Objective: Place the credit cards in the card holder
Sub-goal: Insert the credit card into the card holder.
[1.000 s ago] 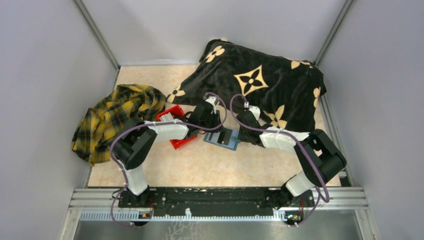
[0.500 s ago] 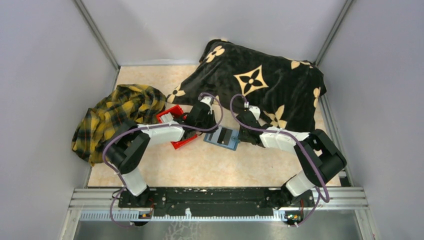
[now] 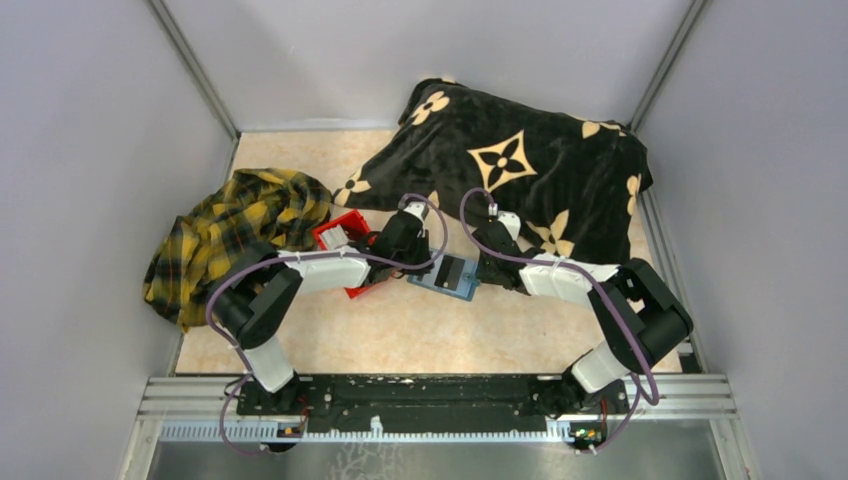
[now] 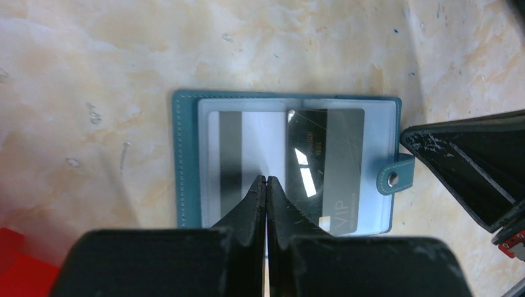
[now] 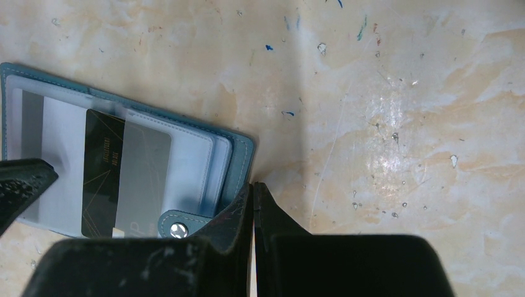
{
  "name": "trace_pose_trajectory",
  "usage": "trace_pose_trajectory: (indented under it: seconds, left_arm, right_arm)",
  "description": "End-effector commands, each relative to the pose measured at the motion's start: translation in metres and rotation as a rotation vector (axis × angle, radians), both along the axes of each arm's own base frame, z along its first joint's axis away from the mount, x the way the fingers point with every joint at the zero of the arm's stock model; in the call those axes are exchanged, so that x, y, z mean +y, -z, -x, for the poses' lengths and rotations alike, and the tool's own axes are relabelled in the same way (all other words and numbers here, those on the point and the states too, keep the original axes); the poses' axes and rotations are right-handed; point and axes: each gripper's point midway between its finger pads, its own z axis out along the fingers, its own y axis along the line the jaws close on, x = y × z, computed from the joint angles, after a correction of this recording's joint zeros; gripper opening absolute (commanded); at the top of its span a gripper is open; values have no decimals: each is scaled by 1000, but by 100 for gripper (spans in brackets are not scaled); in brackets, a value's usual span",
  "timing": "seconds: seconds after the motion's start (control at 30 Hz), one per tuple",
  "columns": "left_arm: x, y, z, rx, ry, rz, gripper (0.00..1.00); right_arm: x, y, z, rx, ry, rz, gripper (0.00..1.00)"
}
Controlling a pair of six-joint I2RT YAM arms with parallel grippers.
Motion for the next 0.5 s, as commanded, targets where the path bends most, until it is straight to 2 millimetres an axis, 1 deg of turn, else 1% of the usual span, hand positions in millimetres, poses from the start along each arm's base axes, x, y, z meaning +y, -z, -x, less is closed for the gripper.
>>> trace_pose_trajectory:
  seconds: [0.0, 0.27, 0.47]
  left_arm:
    - [-5, 2, 13, 15, 33, -19, 0]
    - [-6, 12, 18, 27, 39, -42, 0]
    - [-16, 13, 20, 34, 63, -22, 0]
  right_arm:
    - [2, 1, -1, 4, 1, -18, 0]
    - [3, -3, -1, -4, 1, -28, 0]
    - [3, -3, 0, -4, 0, -30, 0]
